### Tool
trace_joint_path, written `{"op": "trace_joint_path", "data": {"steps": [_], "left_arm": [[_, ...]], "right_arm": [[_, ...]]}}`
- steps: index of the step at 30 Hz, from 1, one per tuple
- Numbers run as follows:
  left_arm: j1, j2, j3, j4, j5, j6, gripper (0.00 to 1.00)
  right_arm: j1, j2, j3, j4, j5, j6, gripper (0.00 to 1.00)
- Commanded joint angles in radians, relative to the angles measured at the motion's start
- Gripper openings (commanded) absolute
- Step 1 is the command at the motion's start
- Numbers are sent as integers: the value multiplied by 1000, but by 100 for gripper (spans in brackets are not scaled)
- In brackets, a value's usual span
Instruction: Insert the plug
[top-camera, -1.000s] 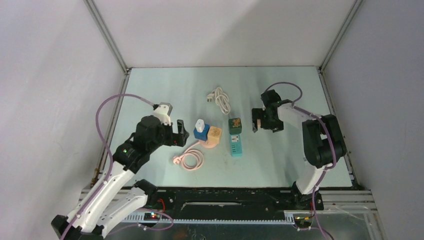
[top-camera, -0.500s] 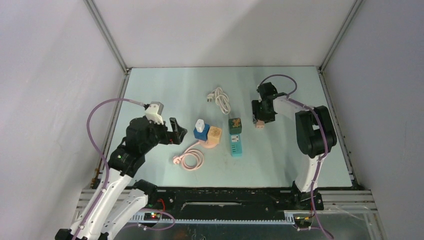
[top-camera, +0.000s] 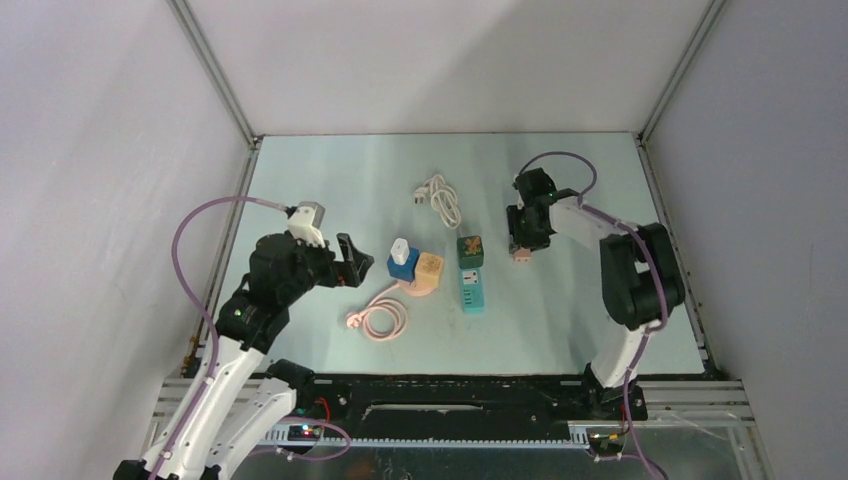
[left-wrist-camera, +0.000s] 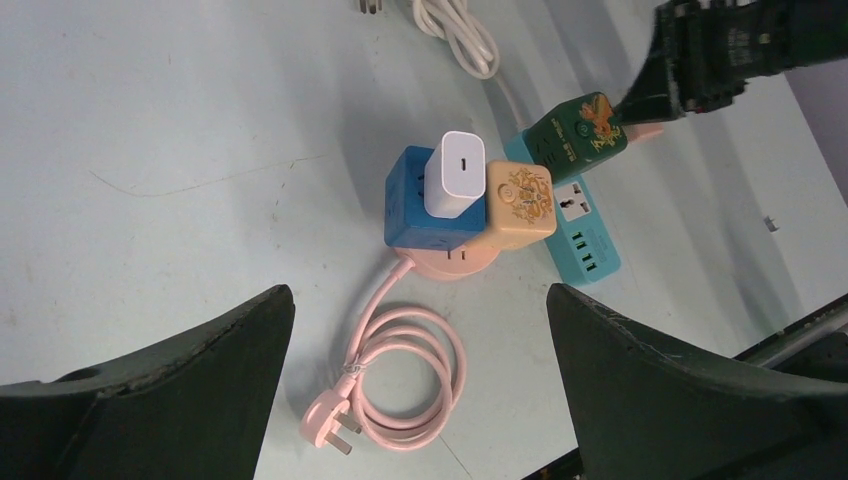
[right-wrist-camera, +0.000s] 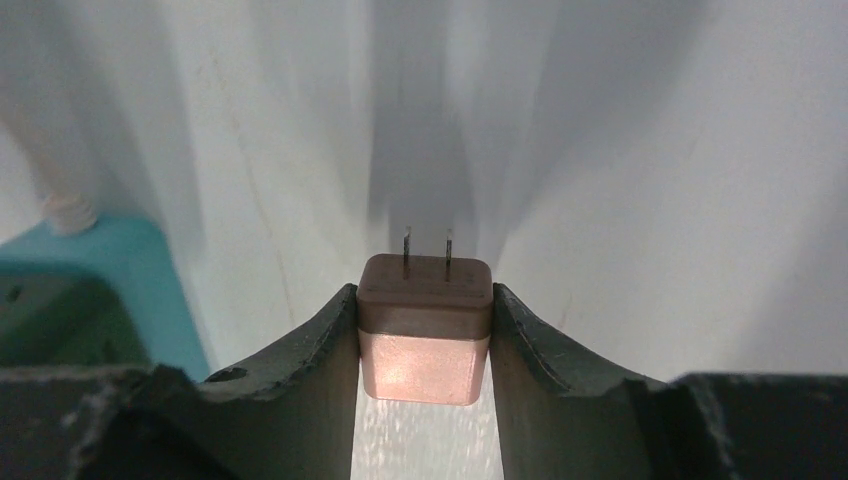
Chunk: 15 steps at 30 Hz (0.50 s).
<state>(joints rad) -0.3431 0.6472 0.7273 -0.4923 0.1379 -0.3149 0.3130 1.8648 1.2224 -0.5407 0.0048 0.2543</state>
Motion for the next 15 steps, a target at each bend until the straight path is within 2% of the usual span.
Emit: {"op": "trace_joint_path", "data": {"steps": [1,3,8,15], "left_arm": [[13,18,-13,22,9,-18,100],[13,33,-12,20,6,-22,100],[13,84,-16,60,75,-58,100],[13,226,-15,152,299,-241,100]], "right_arm": [[3,-202,-39,-27,12,-5,14],[3,-287,-64,-42,7,-2,14],[38,-522,-143,-73,-124,-31,14],[245,-688,-199,-132,-171,-93,14]]}}
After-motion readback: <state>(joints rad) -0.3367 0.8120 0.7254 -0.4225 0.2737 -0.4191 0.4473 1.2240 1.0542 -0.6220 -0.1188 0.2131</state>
